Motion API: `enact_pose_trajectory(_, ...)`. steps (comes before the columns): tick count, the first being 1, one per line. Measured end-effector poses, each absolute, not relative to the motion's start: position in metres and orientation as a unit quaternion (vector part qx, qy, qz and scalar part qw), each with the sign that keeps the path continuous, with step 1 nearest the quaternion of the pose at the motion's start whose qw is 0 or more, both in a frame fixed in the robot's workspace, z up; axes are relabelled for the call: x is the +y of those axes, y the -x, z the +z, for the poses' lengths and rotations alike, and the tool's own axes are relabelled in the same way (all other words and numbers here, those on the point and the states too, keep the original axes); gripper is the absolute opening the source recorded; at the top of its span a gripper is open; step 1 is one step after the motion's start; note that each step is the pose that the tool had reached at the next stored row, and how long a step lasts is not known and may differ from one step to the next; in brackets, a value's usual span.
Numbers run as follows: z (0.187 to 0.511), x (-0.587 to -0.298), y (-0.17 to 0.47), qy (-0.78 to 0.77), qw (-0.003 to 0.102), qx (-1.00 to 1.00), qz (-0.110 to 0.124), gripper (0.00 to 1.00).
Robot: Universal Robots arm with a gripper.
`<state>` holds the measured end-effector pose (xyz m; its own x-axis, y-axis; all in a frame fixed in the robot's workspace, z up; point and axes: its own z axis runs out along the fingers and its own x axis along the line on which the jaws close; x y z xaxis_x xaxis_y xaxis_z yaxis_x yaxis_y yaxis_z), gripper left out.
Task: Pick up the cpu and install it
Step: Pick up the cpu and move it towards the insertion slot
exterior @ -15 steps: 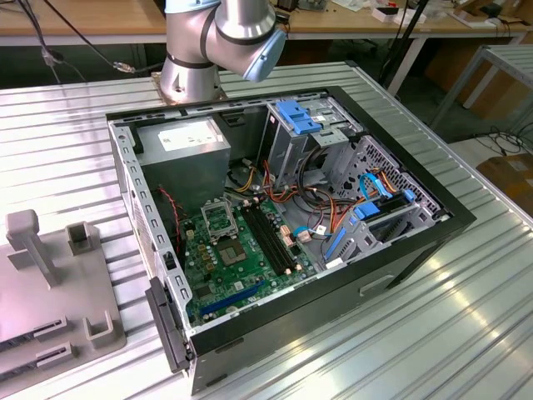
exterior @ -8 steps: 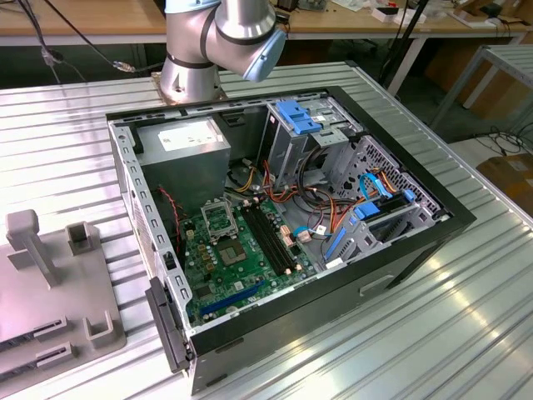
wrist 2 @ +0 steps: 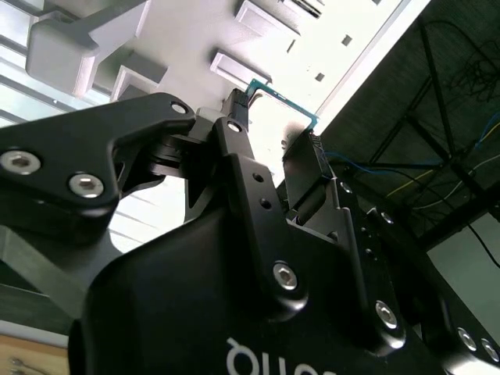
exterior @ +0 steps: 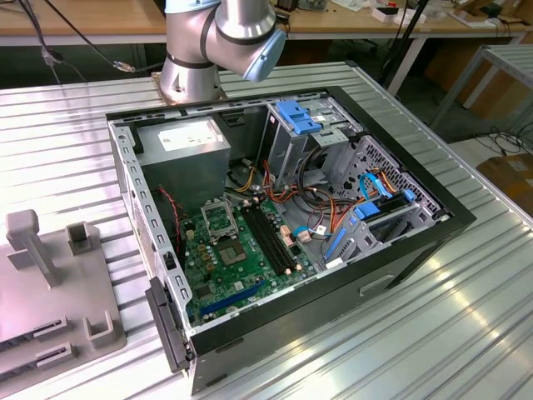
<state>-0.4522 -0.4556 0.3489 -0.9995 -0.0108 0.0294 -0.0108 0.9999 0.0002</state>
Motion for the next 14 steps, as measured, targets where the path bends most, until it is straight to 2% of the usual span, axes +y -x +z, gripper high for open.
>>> enact_pose_trajectory(11,0.349,-0.456,0.433,-0.005,0.015,-1.0,0.0,0.44)
enact_pose_trajectory(14,0.353,-0.456,0.414,-0.055,0.015,-0.998,0.001,0.44)
